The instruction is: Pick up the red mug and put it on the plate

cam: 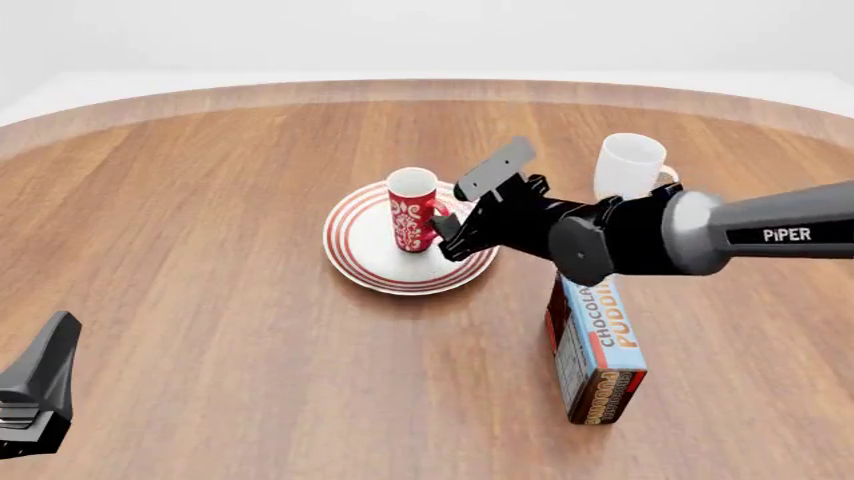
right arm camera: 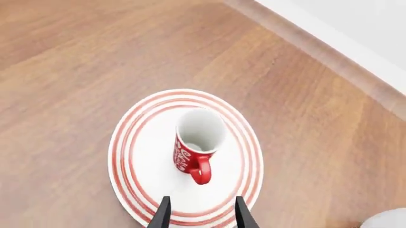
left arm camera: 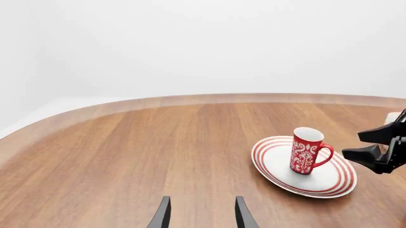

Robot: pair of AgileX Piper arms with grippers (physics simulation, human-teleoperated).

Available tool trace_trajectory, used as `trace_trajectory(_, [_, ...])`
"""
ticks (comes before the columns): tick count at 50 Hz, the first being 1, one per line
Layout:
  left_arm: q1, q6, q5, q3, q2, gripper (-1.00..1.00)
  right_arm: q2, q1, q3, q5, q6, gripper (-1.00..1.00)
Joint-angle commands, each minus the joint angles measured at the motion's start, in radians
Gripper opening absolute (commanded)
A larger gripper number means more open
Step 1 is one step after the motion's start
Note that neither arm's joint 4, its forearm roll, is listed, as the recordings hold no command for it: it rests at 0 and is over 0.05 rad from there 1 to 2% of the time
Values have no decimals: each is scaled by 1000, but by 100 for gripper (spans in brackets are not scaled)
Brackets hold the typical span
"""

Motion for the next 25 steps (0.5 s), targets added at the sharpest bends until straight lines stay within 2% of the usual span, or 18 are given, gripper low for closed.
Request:
trace_trajectory(1, [0,0,0,0,0,100,-118,22,76,10,4,100])
trace_trajectory(25, [0,0,0,0,0,100,-403,46,162,121,-21,100])
